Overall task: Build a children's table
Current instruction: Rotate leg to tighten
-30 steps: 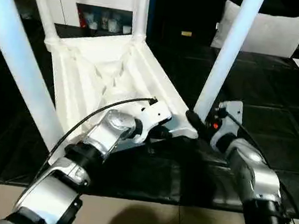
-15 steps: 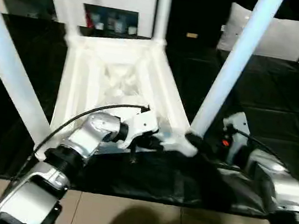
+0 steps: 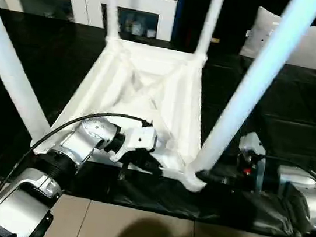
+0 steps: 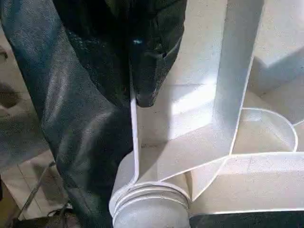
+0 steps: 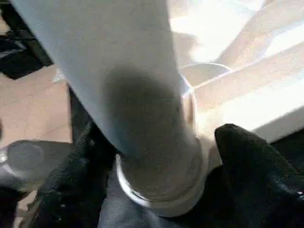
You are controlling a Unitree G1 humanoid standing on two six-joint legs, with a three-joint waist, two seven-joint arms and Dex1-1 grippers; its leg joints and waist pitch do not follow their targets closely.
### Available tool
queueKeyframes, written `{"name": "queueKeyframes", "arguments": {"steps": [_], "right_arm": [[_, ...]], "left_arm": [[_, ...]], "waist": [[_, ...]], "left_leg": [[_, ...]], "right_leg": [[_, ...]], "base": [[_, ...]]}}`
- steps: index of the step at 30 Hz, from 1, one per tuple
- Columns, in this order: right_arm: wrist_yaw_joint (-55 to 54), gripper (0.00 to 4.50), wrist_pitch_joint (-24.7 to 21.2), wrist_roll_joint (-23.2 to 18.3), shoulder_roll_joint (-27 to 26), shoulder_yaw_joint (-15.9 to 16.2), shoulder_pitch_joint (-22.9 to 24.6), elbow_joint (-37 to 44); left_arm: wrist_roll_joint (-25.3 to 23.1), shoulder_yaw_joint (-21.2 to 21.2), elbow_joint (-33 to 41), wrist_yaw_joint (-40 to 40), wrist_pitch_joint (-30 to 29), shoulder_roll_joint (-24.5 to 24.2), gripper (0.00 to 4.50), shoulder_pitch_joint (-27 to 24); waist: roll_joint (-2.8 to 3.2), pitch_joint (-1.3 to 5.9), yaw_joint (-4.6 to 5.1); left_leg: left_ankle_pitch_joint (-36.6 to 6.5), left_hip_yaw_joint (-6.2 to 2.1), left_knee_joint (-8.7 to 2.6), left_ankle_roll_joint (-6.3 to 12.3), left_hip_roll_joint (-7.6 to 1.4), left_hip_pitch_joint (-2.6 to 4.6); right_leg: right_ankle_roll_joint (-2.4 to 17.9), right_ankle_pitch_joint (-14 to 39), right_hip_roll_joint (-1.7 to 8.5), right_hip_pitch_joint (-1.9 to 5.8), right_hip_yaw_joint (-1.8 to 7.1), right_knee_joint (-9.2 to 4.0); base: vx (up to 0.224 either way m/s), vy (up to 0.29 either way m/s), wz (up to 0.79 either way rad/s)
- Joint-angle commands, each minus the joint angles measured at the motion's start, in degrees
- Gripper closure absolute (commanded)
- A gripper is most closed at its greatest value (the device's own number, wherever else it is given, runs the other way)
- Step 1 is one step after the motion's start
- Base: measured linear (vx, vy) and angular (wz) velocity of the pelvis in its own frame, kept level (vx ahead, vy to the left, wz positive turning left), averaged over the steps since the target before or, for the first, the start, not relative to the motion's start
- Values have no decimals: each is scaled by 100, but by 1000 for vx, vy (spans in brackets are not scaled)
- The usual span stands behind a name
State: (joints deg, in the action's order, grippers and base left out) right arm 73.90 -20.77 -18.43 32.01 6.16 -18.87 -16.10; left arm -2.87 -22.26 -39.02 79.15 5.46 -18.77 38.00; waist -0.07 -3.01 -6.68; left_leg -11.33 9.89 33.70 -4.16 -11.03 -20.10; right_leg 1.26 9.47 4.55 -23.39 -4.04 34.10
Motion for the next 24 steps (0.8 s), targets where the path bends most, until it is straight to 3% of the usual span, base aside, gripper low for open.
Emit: {"name": "queueKeyframes", "arguments": {"steps": [1, 4, 8, 9, 12, 16, 17, 20, 21, 24], "right_arm": [[97, 117, -76, -84, 41, 24, 31, 108], [99, 128, -71, -113, 10, 34, 39, 99], [124, 177, -117, -141, -20, 49, 33, 95], [122, 189, -152, -168, -31, 32, 40, 121], [125, 211, -255, -266, -71, -13, 68, 213], [-395, 230, -358, -332, -349, -150, 51, 358], [-711, 232, -354, -260, -482, -187, 13, 335], [-1600, 237, -421, 7, -798, -263, -122, 183], [-2189, 239, -489, 167, -1004, -351, -256, 10], [-3135, 243, -695, 397, -1343, -518, -472, -219]], "left_arm": [[-59, -270, 181, 295, 121, 48, 450, -41], [-51, -254, 164, 269, 134, 74, 450, -32], [-24, -213, 164, 229, 134, 114, 450, -43], [-25, -218, 168, 224, 130, 113, 450, -48], [7, -178, 182, 159, 93, 128, 450, -68], [97, 23, 263, -239, -265, 261, 450, -143], [85, 73, 241, -424, -363, 323, 450, -152], [-14, 176, 158, -1009, -639, 505, 450, -140], [-28, 240, 145, -1294, -822, 625, 450, -120], [-12, 403, 145, -1838, -1188, 861, 450, -72]], "waist": [[-76, 382, 13], [-81, 383, 10], [-63, 388, 12], [-93, 391, 10], [-90, 386, 9], [-100, 373, 21], [-62, 362, 41], [-87, 330, 113], [-109, 328, 167], [-92, 333, 343]], "left_leg": [[-776, -6, -355, 462, -222, -11], [-797, -4, -355, 409, -216, -6], [-796, -7, -355, 394, -216, -3], [-767, -9, -354, 400, -215, -8], [-784, -5, -353, 404, -210, -11], [-839, -7, -363, 365, -203, -15], [-915, -12, -374, 318, -204, -10], [-1147, -34, -402, 169, -174, 2], [-1197, -47, -404, 118, -152, -17], [-1251, -67, -398, 36, -127, -21]], "right_leg": [[1177, 1350, 370, 343, 240, -370], [1134, 1490, 375, 340, 238, -385], [1105, 1495, 371, 335, 239, -391], [1113, 1448, 369, 345, 236, -376], [1091, 1504, 370, 341, 236, -387], [999, 1752, 377, 336, 232, -411], [963, 1900, 375, 320, 228, -440], [768, 2504, 370, 297, 215, -501], [630, 2766, 369, 317, 199, -531], [544, 2992, 362, 291, 182, -561]], "base": [[0, 0, 0], [0, 0, 0], [0, 0, 0], [0, 0, 0], [0, 0, 0], [0, 0, 0], [0, 0, 0], [0, 0, 0], [0, 0, 0], [0, 0, 0]]}}
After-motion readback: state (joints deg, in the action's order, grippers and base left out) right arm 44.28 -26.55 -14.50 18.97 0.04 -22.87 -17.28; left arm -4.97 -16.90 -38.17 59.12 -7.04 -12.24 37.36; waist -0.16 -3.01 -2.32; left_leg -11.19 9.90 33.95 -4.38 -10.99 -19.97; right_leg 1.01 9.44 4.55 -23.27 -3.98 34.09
